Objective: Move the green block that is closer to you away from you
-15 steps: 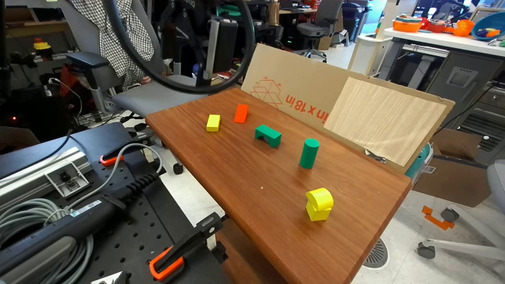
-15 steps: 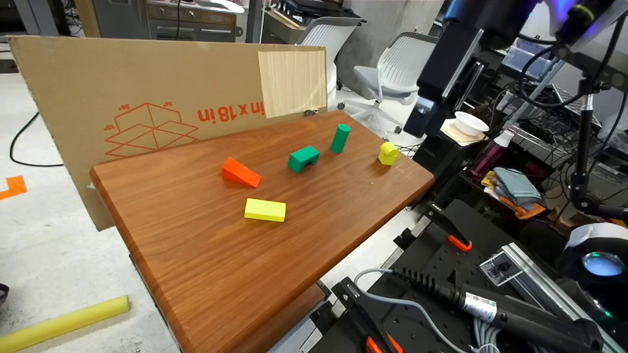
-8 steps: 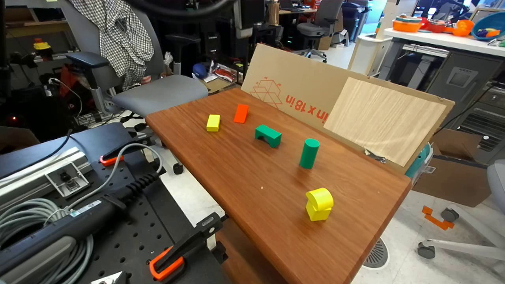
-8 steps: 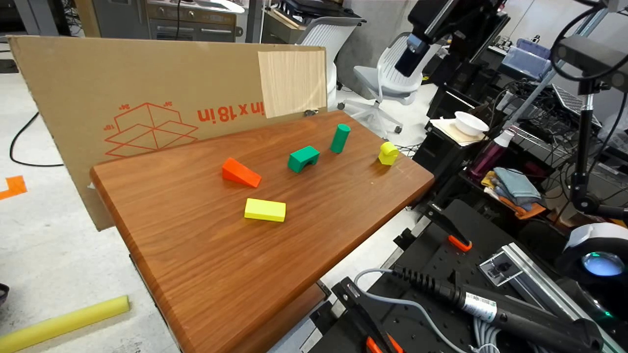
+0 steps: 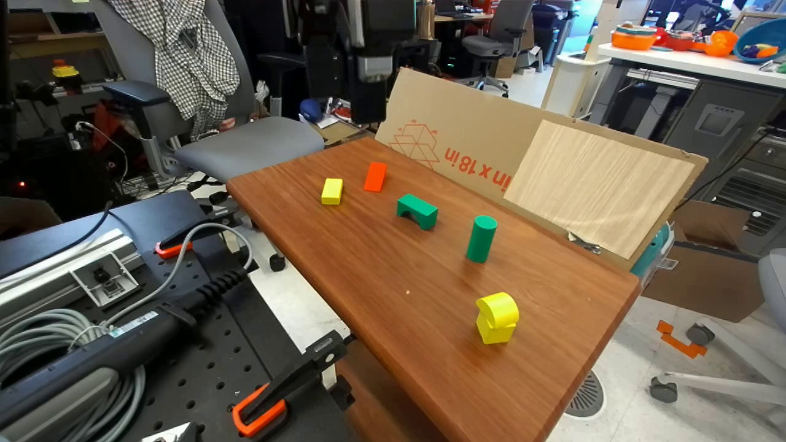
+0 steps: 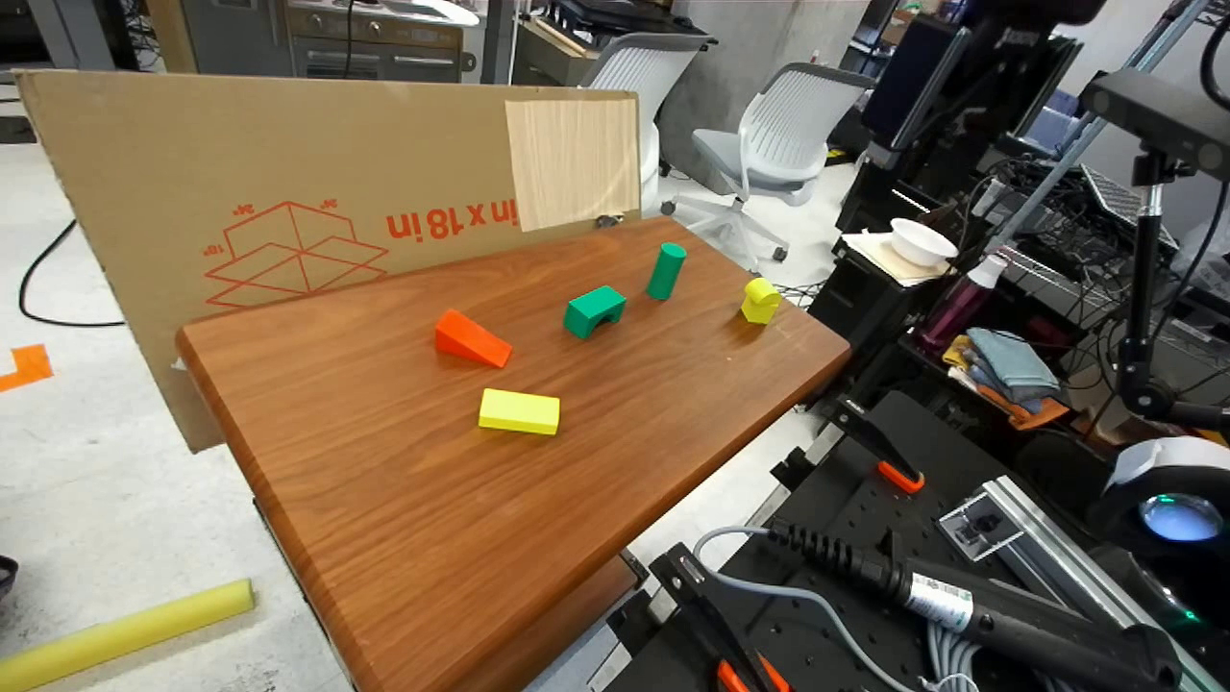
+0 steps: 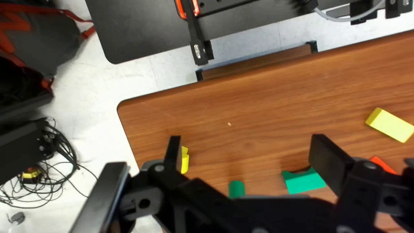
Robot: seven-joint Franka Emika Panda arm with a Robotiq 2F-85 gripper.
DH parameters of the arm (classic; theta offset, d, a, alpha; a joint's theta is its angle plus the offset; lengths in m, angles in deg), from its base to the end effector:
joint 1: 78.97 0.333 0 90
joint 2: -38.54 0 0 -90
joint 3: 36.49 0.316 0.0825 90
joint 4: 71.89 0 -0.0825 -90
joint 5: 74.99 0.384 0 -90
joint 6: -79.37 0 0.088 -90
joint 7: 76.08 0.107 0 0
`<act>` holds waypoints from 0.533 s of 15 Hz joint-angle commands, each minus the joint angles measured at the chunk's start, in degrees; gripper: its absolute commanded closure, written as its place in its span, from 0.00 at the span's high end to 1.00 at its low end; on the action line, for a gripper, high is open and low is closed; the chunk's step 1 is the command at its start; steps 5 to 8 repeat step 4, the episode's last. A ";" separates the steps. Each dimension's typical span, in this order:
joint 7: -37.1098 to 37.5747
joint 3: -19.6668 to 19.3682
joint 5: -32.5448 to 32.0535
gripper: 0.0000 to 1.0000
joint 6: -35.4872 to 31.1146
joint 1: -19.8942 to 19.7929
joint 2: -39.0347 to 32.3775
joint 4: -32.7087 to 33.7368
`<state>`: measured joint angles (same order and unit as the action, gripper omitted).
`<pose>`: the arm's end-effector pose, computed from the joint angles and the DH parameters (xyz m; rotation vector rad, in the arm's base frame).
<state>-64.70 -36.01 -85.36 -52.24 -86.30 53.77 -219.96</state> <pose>0.4167 -0.0541 0.3504 2.9901 -0.2950 -0.0243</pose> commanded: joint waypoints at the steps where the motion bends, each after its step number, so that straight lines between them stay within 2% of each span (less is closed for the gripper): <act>1: 0.48 -0.52 -0.71 1.00 0.51 0.43 0.01 0.07; 8: 0.62 -0.50 -0.90 1.00 0.68 0.42 0.01 0.07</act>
